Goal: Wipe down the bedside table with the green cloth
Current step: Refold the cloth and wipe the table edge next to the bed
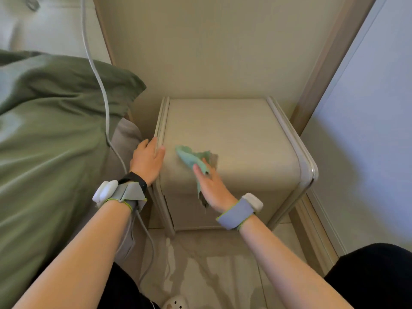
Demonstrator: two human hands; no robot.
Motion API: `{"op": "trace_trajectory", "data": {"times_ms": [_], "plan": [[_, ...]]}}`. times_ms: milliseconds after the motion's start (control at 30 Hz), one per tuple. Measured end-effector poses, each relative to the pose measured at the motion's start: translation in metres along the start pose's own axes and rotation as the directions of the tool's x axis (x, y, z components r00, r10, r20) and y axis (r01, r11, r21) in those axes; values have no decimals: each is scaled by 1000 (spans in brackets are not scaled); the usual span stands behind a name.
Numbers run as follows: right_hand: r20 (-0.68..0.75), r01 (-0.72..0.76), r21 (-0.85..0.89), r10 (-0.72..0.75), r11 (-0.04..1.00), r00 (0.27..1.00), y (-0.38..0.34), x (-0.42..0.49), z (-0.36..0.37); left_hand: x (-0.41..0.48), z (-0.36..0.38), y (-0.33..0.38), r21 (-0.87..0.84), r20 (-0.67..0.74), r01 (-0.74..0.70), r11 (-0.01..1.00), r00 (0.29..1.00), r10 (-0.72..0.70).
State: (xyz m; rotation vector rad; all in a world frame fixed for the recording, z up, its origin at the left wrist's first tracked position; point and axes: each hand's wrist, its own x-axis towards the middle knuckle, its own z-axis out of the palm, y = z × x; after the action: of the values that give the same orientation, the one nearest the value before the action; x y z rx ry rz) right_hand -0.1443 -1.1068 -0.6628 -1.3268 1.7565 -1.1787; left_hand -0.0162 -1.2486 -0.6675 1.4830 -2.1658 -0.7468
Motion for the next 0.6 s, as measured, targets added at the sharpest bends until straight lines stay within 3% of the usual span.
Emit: {"op": "trace_trajectory", "data": {"times_ms": [67, 133, 233, 300, 400, 500, 600], "plan": [[-128, -103, 308, 149, 946, 981, -28, 5, -28, -5, -12, 22, -74, -136, -77, 994, 988, 67], [-198, -88, 401, 181, 912, 963, -40, 17, -45, -14, -18, 44, -164, -261, -160, 973, 959, 113], [-171, -86, 479, 189, 874, 967, -61, 28, -49, -30, -15, 69, -360, -196, -239, 902, 964, 178], [-133, -93, 502, 182, 860, 974, -69, 34, -46, -35, -11, 78, -495, -113, -186, 849, 982, 149], [-48, -75, 542, 120, 837, 992, -74, 41, -44, -31, -12, 81, -628, -110, -80, 774, 994, 13], [127, -123, 588, 59, 800, 990, -72, 45, -40, -17, -17, 75, -556, -198, -87, 827, 980, -30], [241, -169, 606, 23, 777, 970, -71, 50, -38, -10, -17, 78, -507, -169, -64, 859, 985, -26]]}}
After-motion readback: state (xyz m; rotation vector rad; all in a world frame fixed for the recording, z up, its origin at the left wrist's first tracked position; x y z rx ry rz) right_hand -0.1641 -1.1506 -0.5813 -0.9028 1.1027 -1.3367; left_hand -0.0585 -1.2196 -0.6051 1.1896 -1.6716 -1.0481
